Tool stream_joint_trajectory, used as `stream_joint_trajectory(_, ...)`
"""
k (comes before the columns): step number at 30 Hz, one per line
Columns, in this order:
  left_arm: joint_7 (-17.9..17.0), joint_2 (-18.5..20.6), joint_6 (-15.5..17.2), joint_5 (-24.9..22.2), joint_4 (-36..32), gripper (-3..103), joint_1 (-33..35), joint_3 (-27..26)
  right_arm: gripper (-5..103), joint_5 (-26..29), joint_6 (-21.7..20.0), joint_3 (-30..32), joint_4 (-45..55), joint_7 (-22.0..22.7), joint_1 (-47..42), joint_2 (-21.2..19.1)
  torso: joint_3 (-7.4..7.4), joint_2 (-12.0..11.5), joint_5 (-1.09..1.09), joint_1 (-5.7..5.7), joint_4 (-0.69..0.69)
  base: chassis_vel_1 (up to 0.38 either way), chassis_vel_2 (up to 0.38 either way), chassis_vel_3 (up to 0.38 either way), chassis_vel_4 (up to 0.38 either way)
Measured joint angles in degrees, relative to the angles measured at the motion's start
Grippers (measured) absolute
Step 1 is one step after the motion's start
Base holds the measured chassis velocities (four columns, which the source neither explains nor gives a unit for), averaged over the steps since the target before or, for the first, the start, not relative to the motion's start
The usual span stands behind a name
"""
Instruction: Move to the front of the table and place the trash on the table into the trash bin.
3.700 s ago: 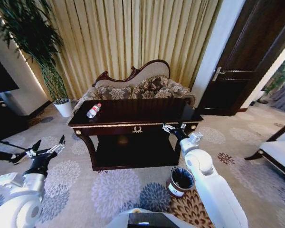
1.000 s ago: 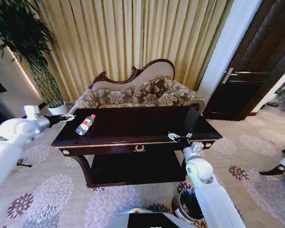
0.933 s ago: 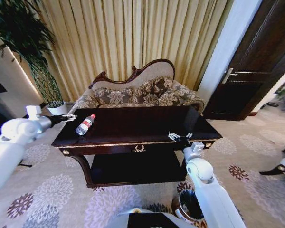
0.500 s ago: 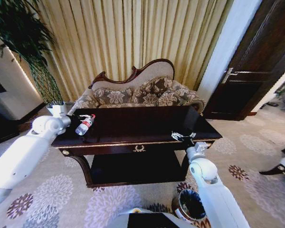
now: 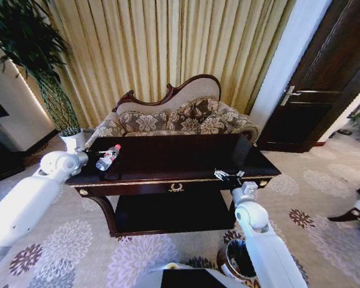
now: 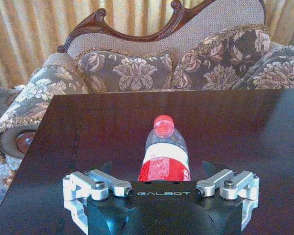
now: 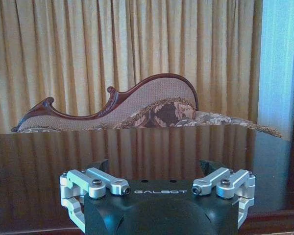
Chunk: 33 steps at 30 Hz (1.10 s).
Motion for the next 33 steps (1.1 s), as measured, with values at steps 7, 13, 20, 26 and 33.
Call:
stream_joint_trajectory(7, 0.63, -2.00, -0.01, 0.16, 0.95, 100, -1.20, 1.51, 100, -0.60, 0.64, 0.26, 0.31, 0.00, -0.36, -0.33, 0.00, 0.00, 0.00, 0.00, -0.01, 0.000, 0.000, 0.000, 0.000)
stream_joint_trajectory(13, -1.16, -3.79, -0.02, 0.17, 1.06, 100, -2.94, 3.43, 100, -0.83, 0.76, 0.52, 0.97, 0.00, -0.83, -0.37, 0.00, 0.00, 0.01, 0.00, -0.03, 0.000, 0.000, 0.000, 0.000)
stream_joint_trajectory(20, -1.46, -3.56, -0.03, 0.07, 0.46, 100, -1.65, 2.58, 100, -1.08, 0.95, 0.76, 0.75, 0.00, -1.22, -0.20, 0.00, 0.00, 0.00, 0.00, -0.01, 0.000, 0.000, 0.000, 0.000)
stream_joint_trajectory(26, -1.46, -2.87, -0.05, 0.07, 0.21, 100, -0.08, 1.06, 100, -1.51, 1.02, 0.14, 0.29, 0.00, -1.15, 0.28, 0.00, 0.00, 0.01, 0.00, -0.01, 0.000, 0.000, 0.000, 0.000)
stream_joint_trajectory(33, -1.45, -2.41, -0.07, 0.26, 0.25, 100, 1.87, -0.52, 100, -1.64, 1.03, -0.24, 0.25, 0.00, -0.85, 0.20, 0.00, 0.00, 0.01, 0.00, -0.01, 0.000, 0.000, 0.000, 0.000)
